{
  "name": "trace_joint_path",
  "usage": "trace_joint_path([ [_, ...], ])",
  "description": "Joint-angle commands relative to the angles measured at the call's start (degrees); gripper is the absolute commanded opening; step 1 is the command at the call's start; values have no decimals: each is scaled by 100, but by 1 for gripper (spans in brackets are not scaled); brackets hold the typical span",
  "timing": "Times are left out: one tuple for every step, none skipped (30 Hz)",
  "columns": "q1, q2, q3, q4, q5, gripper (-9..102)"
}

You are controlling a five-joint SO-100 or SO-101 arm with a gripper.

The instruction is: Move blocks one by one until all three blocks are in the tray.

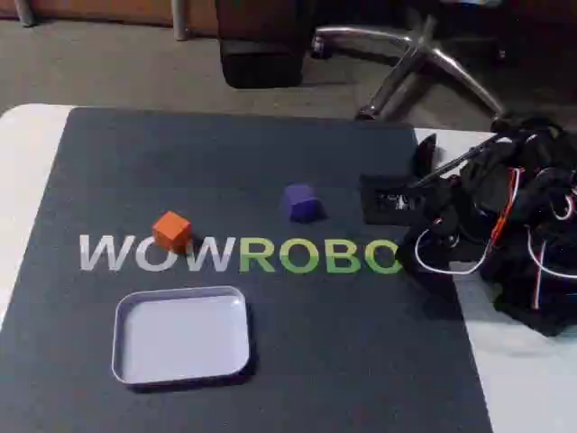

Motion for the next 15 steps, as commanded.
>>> trace_joint_path([
  [-527,0,-26,18,9,-7],
  [-527,0,-26,18,9,-7],
  [-527,0,-26,18,9,-7],
  [-527,0,-26,18,9,-7],
  [-527,0,-26,18,9,-7],
  [-527,0,-26,18,9,-7],
  [-527,0,-26,18,9,-7],
  [-527,0,-26,18,9,-7],
  [-527,0,-26,18,9,-7],
  [-527,0,-26,18,9,-7],
  [-527,0,-26,18,9,-7],
  [-527,0,-26,18,-9,-7],
  [-519,0,-26,18,-35,-7],
  [-519,0,-26,26,-35,-7],
  [-510,0,-26,26,-35,-7],
])
